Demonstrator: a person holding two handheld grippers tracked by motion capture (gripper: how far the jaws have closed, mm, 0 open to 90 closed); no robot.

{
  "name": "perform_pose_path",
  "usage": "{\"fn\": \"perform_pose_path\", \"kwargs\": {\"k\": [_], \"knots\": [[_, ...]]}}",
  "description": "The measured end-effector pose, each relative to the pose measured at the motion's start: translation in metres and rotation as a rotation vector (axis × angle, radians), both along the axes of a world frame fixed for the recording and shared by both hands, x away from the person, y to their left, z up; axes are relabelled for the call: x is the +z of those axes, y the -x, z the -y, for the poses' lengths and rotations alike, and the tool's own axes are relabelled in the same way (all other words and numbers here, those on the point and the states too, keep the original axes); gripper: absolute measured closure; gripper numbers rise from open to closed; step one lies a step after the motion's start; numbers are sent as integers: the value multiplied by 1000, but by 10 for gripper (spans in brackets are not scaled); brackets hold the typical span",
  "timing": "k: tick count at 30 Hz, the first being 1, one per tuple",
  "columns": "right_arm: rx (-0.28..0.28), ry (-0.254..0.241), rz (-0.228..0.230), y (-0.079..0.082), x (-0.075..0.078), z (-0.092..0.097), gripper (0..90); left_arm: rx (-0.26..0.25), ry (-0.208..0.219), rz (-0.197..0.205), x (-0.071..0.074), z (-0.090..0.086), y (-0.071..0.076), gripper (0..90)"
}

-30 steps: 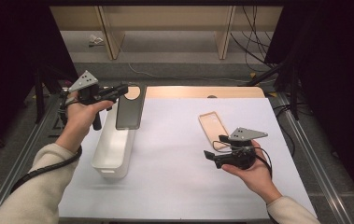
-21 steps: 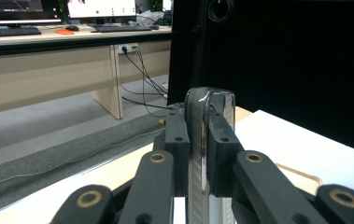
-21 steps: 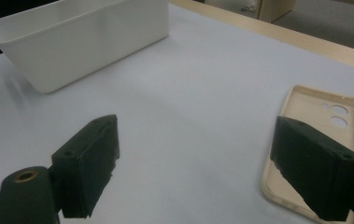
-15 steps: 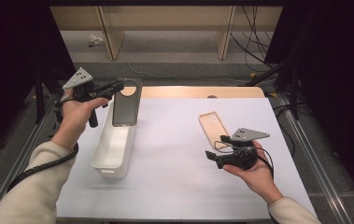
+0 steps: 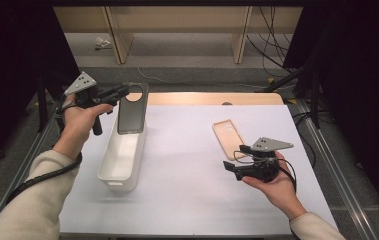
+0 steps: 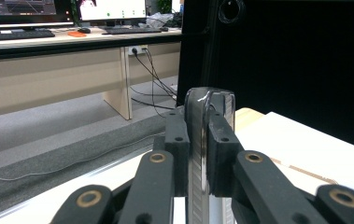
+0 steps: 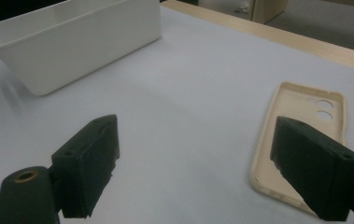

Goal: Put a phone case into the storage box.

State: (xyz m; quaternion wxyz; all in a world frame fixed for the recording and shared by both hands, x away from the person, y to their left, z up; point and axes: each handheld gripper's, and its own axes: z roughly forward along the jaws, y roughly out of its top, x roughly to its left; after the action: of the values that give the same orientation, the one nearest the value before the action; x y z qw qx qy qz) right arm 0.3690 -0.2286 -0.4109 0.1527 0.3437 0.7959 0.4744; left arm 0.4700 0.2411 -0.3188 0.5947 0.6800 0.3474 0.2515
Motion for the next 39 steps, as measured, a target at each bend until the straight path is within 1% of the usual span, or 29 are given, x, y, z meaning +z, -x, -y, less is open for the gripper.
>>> {"fn": "perform_pose_path", "kwargs": {"k": [3,4,7,19,27,39], "knots": [[-4,-3,2,0,0,2,164,5,0,2,0,-2,-1,811],[-5,-3,2,1,1,2,164,10,-9,7,0,-3,-1,811],[-8,-7,3,1,1,3,164,12,-11,5,-1,-4,-2,811],[-15,-10,3,1,1,3,164,26,-12,7,-1,-9,-8,811],[-16,-14,2,1,1,4,164,35,-8,1,-5,-11,-12,811],[-20,-16,-4,2,0,5,164,42,-13,-1,-6,-14,-18,811]]}}
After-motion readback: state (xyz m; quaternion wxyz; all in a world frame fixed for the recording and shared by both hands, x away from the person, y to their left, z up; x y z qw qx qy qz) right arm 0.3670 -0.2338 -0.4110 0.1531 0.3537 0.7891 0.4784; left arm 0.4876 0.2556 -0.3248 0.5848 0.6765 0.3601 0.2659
